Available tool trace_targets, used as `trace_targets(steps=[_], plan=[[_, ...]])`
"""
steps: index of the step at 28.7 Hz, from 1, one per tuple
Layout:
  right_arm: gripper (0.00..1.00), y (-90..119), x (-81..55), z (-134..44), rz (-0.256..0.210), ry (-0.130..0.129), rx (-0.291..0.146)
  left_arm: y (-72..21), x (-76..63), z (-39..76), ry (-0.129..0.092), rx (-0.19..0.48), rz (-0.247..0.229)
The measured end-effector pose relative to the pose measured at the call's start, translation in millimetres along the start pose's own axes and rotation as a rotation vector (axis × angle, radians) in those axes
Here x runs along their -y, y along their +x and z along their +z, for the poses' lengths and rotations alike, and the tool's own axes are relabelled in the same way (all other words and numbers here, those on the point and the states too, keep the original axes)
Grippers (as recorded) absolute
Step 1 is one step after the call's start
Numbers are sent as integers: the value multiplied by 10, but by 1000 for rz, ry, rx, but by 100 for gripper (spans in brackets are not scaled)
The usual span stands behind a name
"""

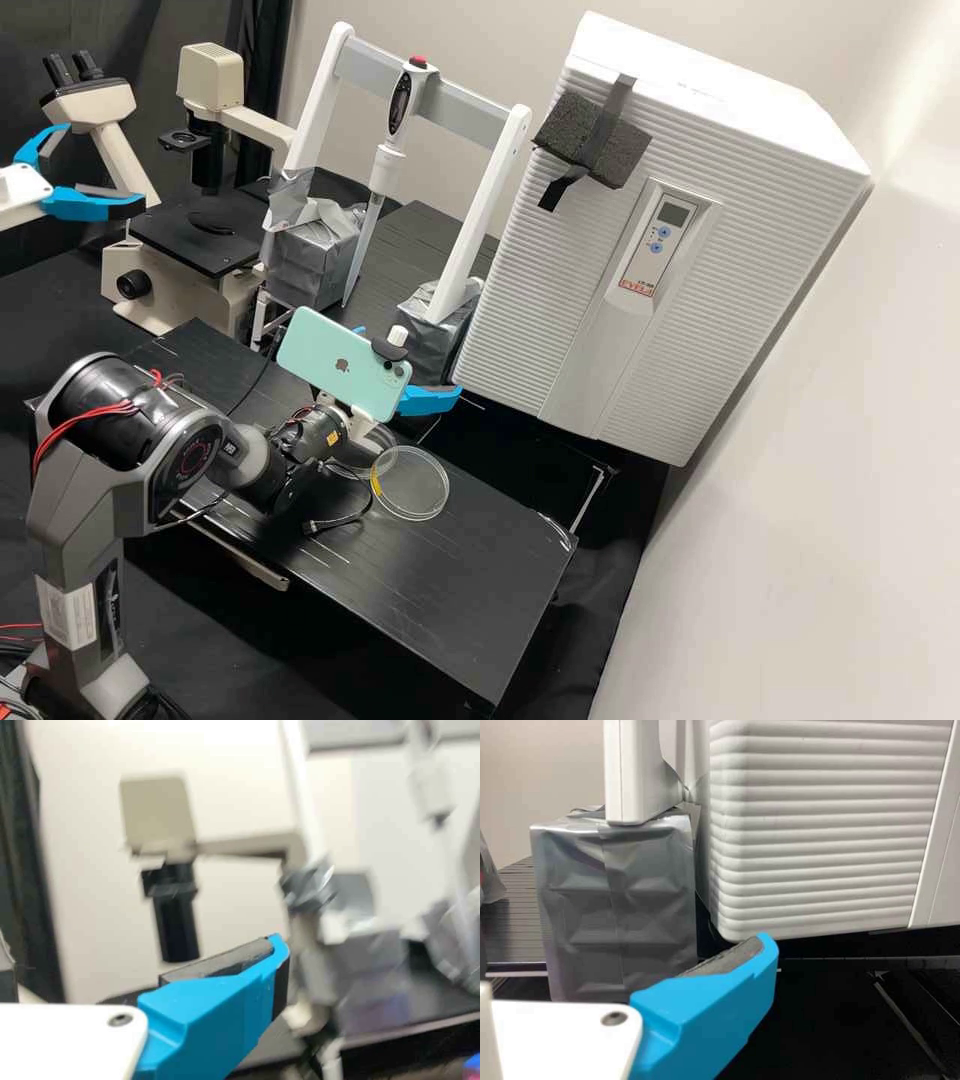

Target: Use the pipette

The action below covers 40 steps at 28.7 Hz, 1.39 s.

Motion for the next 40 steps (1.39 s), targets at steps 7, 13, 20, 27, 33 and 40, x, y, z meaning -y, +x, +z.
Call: trace_targets(steps=[7,13,20,27,33,40], plan=[[100,0,0,0,0,0,0,-80,-136,189,8,97,44],[100,-98,-87,-146,1,28,-22,-120,-157,250,4,129,49],[100,-354,-190,-775,13,48,-235,-137,-141,252,2,129,43],[100,-339,-187,-1322,-11,-7,-342,-158,-113,248,-1,127,33],[100,-159,-331,-1573,38,-5,-304,-158,-107,248,-2,129,35],[100,105,-424,-1805,76,-33,-264,-151,-92,246,-6,129,34]])
